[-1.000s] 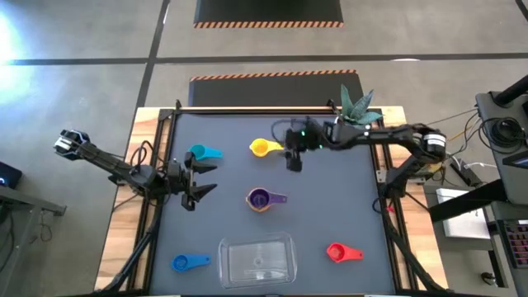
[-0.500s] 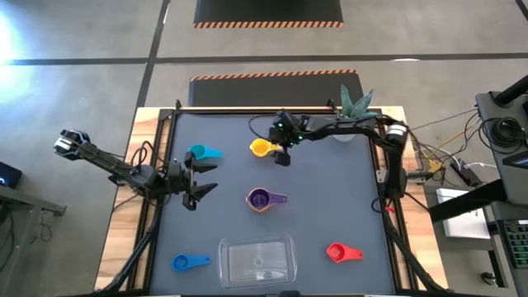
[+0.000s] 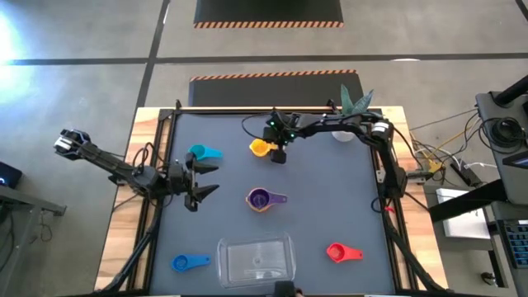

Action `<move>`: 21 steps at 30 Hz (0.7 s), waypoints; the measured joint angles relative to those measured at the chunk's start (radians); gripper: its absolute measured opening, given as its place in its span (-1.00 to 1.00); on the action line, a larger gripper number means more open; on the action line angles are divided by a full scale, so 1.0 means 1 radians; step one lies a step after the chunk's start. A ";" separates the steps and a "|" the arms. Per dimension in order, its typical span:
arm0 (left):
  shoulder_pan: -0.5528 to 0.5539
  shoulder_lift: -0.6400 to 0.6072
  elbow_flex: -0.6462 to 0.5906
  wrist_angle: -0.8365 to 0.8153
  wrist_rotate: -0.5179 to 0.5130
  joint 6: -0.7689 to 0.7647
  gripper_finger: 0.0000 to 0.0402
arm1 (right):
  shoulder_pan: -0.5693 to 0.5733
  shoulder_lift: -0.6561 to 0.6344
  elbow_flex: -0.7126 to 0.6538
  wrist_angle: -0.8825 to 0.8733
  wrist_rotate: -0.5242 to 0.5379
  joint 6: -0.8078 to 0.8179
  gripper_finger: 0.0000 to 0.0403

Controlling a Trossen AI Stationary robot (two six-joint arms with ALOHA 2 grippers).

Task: Nest measuring cups in basket
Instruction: Stack the yellow measuring cup on top of the violet measuring cup

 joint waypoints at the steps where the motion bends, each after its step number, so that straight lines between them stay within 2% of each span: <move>1: 0.000 0.000 0.000 0.000 0.000 0.000 0.42 | 0.000 -0.004 0.000 -0.007 0.000 -0.001 0.48; 5: 0.000 0.000 0.000 -0.001 0.000 0.000 0.42 | 0.000 -0.023 0.000 -0.061 0.039 -0.027 0.21; 12: 0.000 0.000 0.000 -0.001 -0.001 0.000 0.42 | 0.004 -0.053 0.000 -0.134 0.073 -0.045 -0.42; 13: 0.000 0.000 0.000 -0.001 -0.001 0.000 0.42 | 0.006 -0.057 0.000 -0.137 0.072 -0.045 -0.43; 15: 0.000 0.000 0.000 -0.001 -0.001 0.000 0.42 | 0.008 -0.065 0.000 -0.150 0.073 -0.043 -0.61; 21: 0.000 0.002 0.000 -0.001 -0.001 0.000 0.42 | 0.031 -0.079 0.000 -0.172 0.082 -0.042 -0.83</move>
